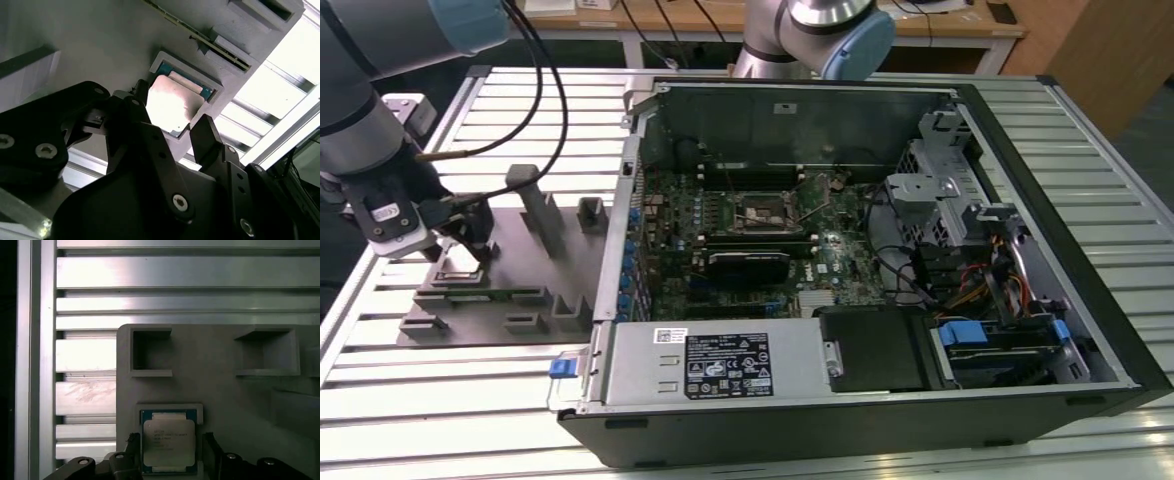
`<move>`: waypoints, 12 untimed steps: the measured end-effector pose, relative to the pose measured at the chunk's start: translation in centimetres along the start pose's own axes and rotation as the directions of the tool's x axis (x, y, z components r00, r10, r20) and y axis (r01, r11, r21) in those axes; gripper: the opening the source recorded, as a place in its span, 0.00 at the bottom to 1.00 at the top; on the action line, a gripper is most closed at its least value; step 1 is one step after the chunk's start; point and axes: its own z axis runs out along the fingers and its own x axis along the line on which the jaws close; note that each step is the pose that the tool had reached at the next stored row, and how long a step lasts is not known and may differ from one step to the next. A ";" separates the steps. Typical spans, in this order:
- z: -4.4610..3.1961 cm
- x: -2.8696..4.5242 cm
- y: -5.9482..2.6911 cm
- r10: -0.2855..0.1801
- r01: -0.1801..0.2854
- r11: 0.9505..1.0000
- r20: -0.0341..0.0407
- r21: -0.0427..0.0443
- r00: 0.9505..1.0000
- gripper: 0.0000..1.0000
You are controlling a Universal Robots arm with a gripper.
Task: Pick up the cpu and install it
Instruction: 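Pick up the cpu and move it towards the insertion slot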
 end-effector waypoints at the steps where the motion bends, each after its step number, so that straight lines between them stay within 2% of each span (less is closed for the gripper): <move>1: 0.00 0.00 0.00 0.000 0.000 1.000 0.000 0.007 1.000 0.60; 3: 0.02 0.00 0.00 0.000 0.000 1.000 0.000 0.015 1.000 0.60; 5: 0.06 0.01 -0.01 0.000 0.000 1.000 0.000 0.015 1.000 0.60; 7: 0.18 0.01 -0.01 0.000 0.000 1.000 0.000 0.009 1.000 0.60; 10: 0.28 0.01 -0.01 -0.003 0.003 1.000 -0.001 -0.007 1.000 0.60; 12: 0.34 0.01 -0.01 -0.010 0.010 1.000 -0.001 -0.010 1.000 0.60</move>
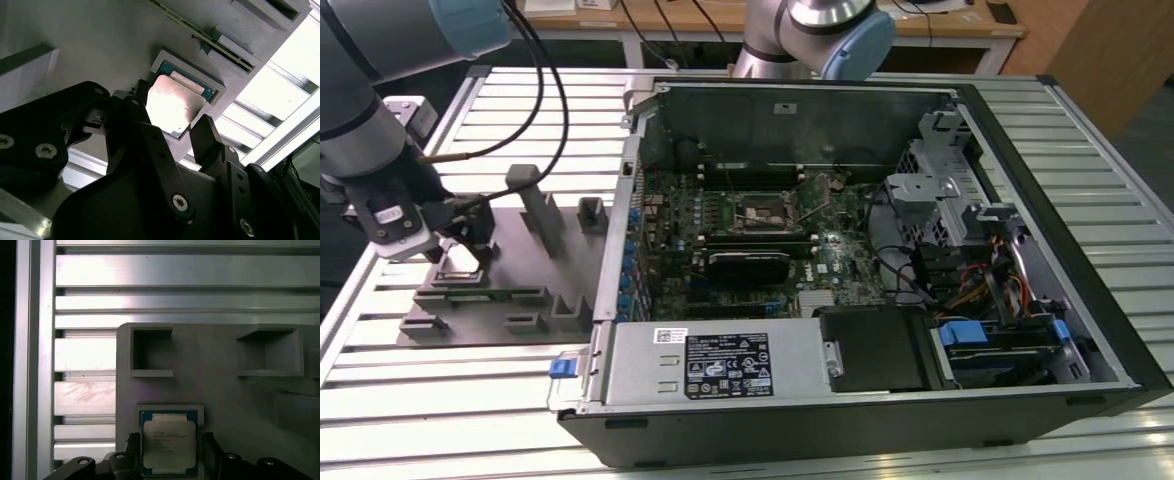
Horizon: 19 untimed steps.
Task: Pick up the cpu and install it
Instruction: 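Pick up the cpu and move it towards the insertion slot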
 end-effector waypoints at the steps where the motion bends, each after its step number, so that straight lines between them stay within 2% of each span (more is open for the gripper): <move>1: 0.04 0.00 0.00 -0.004 0.004 1.000 0.000 0.000 1.000 0.60; 5: 0.13 0.00 -0.02 -0.012 0.012 1.000 -0.001 0.006 1.000 0.60; 19: 0.57 0.01 -0.04 -0.007 0.007 1.000 0.000 0.005 1.000 0.60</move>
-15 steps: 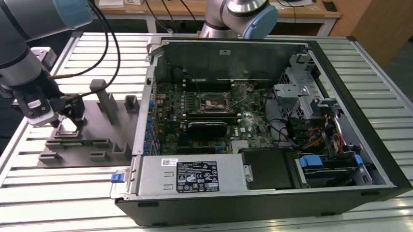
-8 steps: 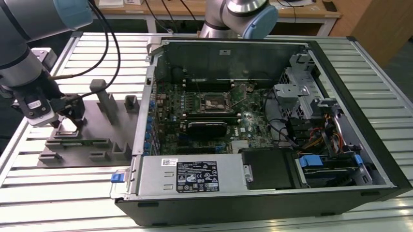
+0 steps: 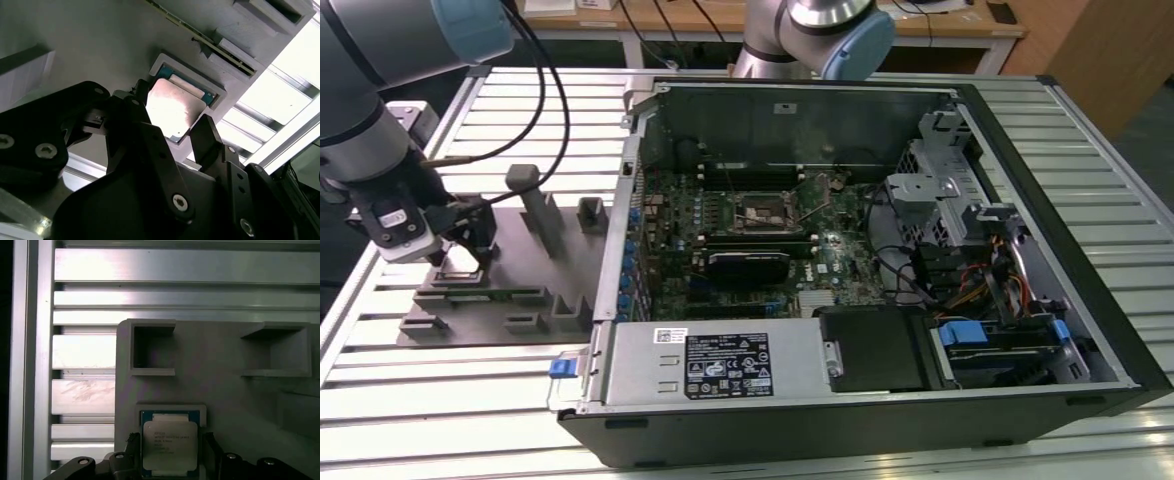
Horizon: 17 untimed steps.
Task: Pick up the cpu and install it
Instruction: 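Pick up the cpu and move it towards the insertion slot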
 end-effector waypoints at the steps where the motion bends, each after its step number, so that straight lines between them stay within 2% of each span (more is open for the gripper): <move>1: 0.04 0.00 0.00 0.000 0.000 1.000 0.000 0.000 1.000 0.60; 11: 0.32 0.01 -0.01 0.000 0.000 1.000 0.000 -0.002 1.000 0.60; 17: 0.39 0.01 -0.01 0.000 0.000 1.000 0.000 -0.008 1.000 0.60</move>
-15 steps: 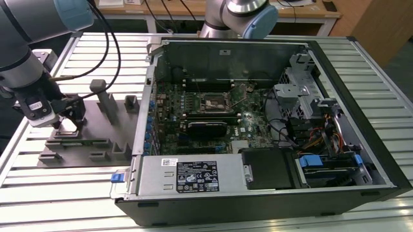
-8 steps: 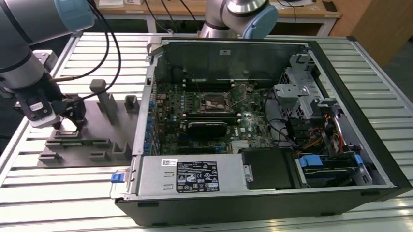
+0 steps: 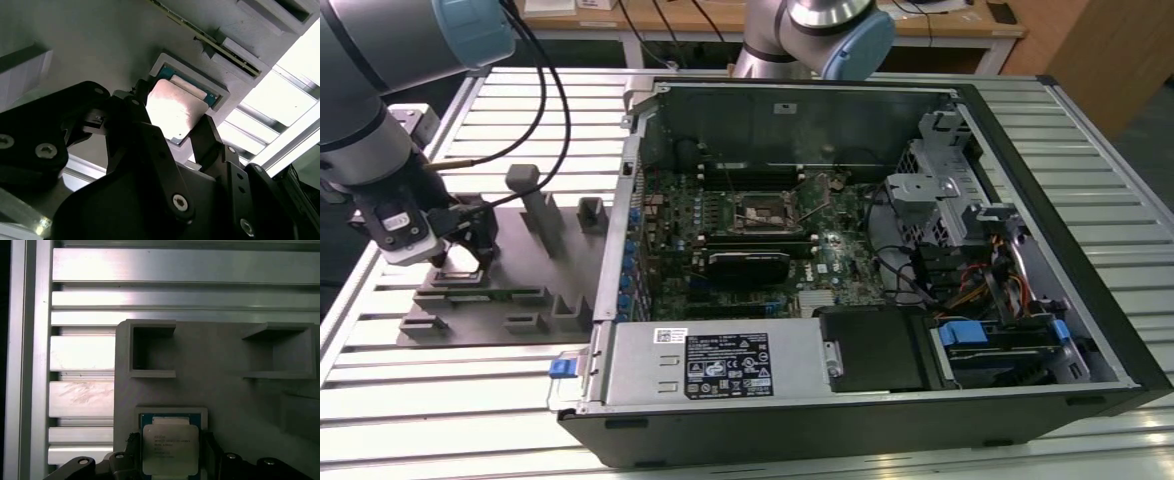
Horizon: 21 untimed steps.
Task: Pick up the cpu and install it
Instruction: 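Pick up the cpu and move it towards the insertion slot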
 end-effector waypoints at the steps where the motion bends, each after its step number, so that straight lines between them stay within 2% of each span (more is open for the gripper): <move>1: 0.01 0.00 0.00 0.000 0.000 1.000 0.000 0.000 1.000 0.60; 11: 0.05 0.00 -0.01 0.000 0.000 1.000 0.000 -0.001 1.000 0.60; 13: 0.05 0.01 -0.01 0.000 0.000 1.000 0.000 -0.001 1.000 0.59; 14: 0.05 0.01 -0.01 0.000 0.000 1.000 0.000 -0.001 1.000 0.54; 21: 0.07 0.00 -0.01 0.000 0.000 1.000 0.000 -0.001 1.000 0.54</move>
